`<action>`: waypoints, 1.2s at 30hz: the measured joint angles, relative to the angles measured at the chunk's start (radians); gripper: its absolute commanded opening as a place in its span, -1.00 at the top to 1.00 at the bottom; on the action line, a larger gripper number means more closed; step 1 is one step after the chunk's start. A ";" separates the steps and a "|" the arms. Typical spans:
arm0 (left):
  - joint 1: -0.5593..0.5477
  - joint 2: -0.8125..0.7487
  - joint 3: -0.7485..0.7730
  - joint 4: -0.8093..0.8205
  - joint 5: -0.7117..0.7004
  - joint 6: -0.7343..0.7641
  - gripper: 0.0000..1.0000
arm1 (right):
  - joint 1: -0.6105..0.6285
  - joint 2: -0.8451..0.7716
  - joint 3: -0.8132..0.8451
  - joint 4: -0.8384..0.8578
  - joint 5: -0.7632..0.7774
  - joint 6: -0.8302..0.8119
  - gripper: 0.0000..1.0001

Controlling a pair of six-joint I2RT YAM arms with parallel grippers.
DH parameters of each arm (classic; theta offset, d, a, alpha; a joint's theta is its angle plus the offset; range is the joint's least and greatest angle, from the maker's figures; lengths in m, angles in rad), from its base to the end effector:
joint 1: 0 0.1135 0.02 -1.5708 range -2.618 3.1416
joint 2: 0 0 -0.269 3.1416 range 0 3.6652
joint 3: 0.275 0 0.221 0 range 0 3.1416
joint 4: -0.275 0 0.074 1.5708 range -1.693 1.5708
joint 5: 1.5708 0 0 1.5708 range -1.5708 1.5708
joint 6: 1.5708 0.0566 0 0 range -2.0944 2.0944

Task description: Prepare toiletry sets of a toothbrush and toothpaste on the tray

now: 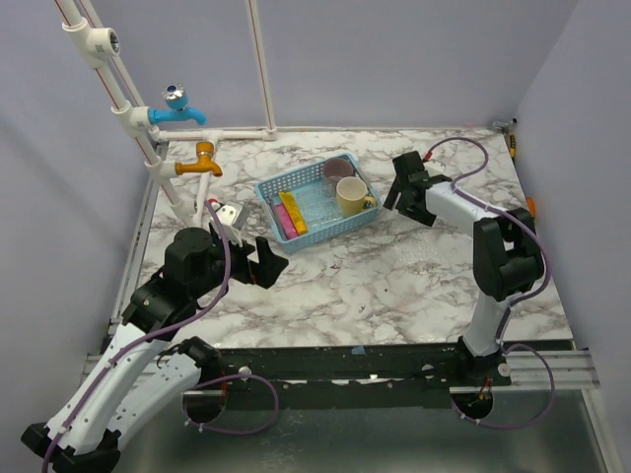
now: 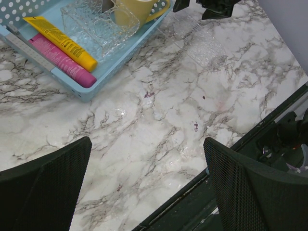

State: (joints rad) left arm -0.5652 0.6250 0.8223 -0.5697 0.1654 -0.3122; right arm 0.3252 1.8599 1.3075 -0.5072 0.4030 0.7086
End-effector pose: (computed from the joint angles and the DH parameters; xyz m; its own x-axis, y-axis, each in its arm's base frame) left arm 0.0960 -0.0719 0.3242 -0.4944 -0.0452 -0.8680 0.5316 0.7744 -0.3431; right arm 0.3586 0.0975 0.2009 -0.7004 0.3956 -0.5941 0.4527 0.8897 0.0587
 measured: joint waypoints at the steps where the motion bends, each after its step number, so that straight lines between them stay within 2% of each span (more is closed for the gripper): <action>1: 0.000 0.000 0.000 0.000 -0.001 0.000 -0.98 | 0.000 0.005 0.000 0.002 -0.003 0.000 -0.86; 21: 0.000 0.002 0.000 0.000 -0.002 0.000 -0.98 | 0.000 0.031 -0.090 0.079 -0.031 -0.022 -0.87; 36: 0.000 0.001 0.000 0.000 -0.003 0.000 -0.98 | 0.000 -0.058 -0.215 0.124 -0.032 -0.074 -0.88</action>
State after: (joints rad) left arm -0.5652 0.6262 0.8223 -0.5701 0.1627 -0.3122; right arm 0.3252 1.8015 1.0927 -0.3836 0.3706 0.6342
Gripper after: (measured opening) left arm 0.989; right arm 0.934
